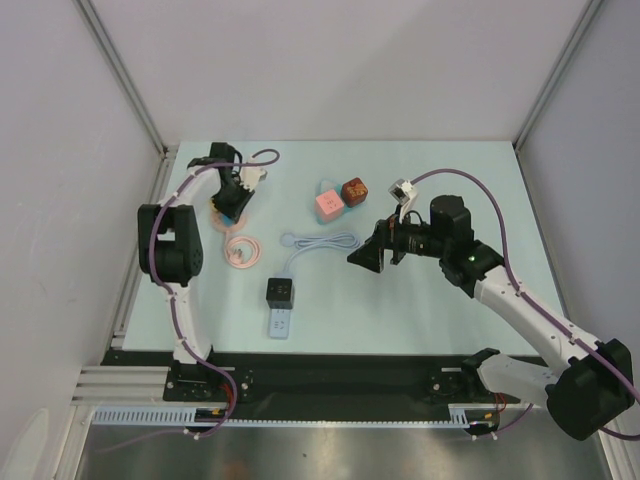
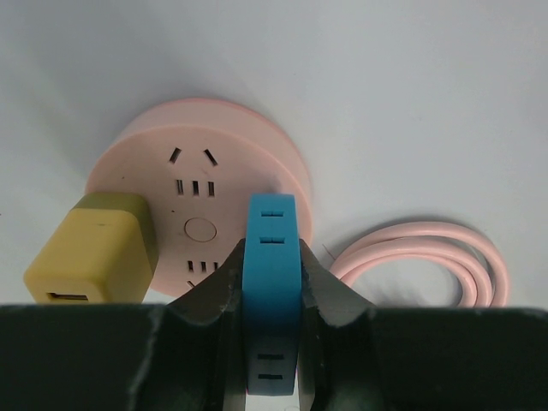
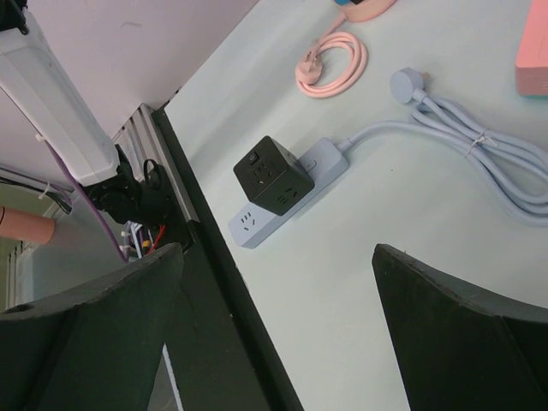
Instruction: Insert the plug
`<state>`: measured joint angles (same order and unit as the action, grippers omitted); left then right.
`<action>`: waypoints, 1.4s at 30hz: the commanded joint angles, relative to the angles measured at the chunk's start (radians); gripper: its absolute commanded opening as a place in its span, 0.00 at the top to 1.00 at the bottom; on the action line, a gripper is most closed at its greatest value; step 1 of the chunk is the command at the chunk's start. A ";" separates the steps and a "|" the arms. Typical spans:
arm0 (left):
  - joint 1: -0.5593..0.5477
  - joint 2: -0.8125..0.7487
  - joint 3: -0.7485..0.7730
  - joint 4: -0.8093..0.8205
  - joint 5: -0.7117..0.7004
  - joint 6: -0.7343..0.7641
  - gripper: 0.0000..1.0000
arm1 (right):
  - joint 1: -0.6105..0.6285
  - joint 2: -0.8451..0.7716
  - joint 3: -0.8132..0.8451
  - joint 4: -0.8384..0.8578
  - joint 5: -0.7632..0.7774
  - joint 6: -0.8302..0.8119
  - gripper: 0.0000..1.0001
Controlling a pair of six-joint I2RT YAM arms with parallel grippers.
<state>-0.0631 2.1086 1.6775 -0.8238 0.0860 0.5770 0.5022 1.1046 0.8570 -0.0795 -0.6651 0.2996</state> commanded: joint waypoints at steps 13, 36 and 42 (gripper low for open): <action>0.002 0.030 -0.006 -0.092 0.051 0.007 0.50 | -0.013 -0.026 0.051 0.001 0.006 -0.022 0.00; -0.003 -0.052 0.183 -0.107 0.024 -0.032 0.00 | -0.111 -0.043 0.059 -0.006 -0.034 0.055 0.00; -0.065 -0.160 0.243 -0.103 -0.052 -0.031 0.00 | -0.116 -0.038 0.120 -0.121 0.040 0.046 0.00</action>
<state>-0.0811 2.0884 1.8542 -0.9310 0.0868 0.5549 0.3923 1.0889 0.8913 -0.1368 -0.6762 0.3470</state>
